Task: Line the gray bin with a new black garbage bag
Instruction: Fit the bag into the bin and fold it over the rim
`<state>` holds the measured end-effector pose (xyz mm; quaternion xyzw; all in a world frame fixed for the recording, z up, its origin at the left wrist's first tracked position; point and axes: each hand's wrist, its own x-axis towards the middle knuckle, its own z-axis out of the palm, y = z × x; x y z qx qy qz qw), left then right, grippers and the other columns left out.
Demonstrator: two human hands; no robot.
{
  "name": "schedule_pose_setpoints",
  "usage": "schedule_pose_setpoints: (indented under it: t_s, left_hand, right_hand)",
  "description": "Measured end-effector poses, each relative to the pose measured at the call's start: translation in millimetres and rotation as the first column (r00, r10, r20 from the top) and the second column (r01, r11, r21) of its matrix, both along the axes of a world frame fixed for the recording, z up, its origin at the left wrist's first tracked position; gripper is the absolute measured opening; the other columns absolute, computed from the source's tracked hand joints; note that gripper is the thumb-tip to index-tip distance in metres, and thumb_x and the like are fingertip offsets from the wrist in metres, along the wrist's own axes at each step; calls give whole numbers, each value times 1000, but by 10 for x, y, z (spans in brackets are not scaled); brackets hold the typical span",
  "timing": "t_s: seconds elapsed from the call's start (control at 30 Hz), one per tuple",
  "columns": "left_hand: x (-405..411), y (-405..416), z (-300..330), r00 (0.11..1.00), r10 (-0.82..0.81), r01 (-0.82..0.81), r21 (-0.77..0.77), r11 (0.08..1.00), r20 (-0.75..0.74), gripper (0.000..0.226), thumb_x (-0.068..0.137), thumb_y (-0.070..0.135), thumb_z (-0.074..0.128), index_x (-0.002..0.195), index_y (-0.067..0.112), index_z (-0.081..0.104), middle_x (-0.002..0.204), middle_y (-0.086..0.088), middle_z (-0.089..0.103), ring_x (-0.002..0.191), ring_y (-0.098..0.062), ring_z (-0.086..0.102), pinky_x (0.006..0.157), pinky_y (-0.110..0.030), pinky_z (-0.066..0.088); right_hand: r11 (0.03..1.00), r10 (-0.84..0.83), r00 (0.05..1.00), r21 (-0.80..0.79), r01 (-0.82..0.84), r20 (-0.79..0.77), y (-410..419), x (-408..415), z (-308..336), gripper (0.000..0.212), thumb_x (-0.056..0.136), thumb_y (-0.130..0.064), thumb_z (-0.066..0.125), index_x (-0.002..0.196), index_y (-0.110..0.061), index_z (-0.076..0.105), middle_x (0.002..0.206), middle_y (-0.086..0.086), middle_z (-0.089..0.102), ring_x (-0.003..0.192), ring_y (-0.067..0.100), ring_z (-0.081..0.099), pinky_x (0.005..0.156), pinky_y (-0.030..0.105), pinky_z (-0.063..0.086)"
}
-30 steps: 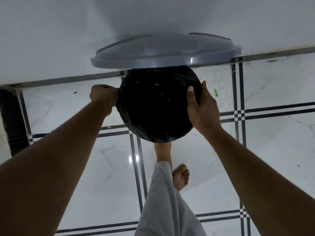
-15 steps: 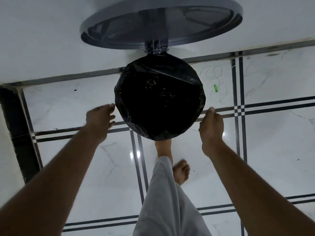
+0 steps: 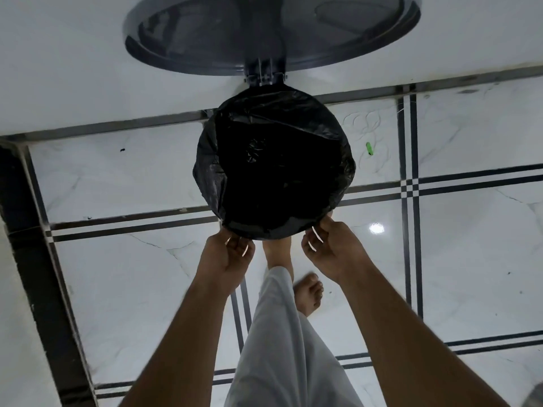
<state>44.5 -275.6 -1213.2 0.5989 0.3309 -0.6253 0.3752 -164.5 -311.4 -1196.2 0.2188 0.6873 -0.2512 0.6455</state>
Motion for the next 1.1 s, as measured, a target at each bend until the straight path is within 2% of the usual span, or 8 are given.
schedule_pose_setpoints:
  t_s: [0.17,0.3,0.37,0.43,0.57,0.73,0.93,1.1]
  left_hand:
    - [170,-212,-256,971,-159,143,103,984,180,21,100,-3,54,88,12,63,75,-1,53,62,-9,51,53,-19,49]
    - [305,-426,-162,893,-251,208,152,966,375,18,106,8,51,122,6,60,106,-5,66,80,-11,65,70,-24,58]
    - [257,-565,19,721,-326,247,213,945,612,31,103,15,53,131,3,61,98,0,62,81,-13,63,74,-29,57]
    - [145,-677,239,400,-403,394,243,887,823,41,100,32,54,136,13,62,117,3,64,106,-19,67,95,-37,57]
    - [-71,-819,325,26,-502,735,324,596,865,54,108,53,32,144,21,57,146,4,64,138,-23,57,121,-51,35]
    - [3,-1062,283,109,-636,717,383,583,764,63,113,56,15,147,26,60,152,-1,63,147,-30,51,130,-63,12]
    - [213,-1417,325,12,-520,815,293,500,854,54,112,57,23,123,26,66,117,5,71,115,-24,64,108,-42,46]
    - [340,-1663,189,-25,-665,864,350,360,747,63,110,62,22,143,31,65,145,-6,69,137,-33,59,120,-52,41]
  right_hand:
    - [997,46,992,60,-39,-117,-189,-51,-221,25,112,-1,51,96,-11,68,77,0,57,62,9,47,50,19,46]
    - [994,112,948,19,-111,-299,-330,-112,-112,17,108,-2,57,106,-7,74,95,8,78,87,22,77,81,32,68]
    - [941,296,797,19,-337,-527,-380,-141,-14,14,98,-15,57,101,-19,70,99,2,74,99,31,72,81,36,60]
    - [811,398,585,-28,-585,-707,-409,-112,136,30,100,-33,61,128,-24,68,120,-4,70,118,22,65,92,33,53]
    - [507,379,517,-295,-810,-768,-541,-3,177,53,112,-44,56,163,-29,48,140,-25,65,131,-11,60,109,24,53]
    - [445,456,402,-188,-875,-794,-755,77,112,63,106,-66,41,156,-30,54,146,-8,68,137,17,63,115,54,53]
    - [288,455,214,-85,-954,-865,-1110,87,180,71,109,-65,37,166,-23,44,158,1,63,148,25,57,123,56,45]
    - [188,550,99,8,-982,-829,-1370,73,128,76,106,-72,26,164,-28,46,157,3,64,147,31,57,121,61,42]
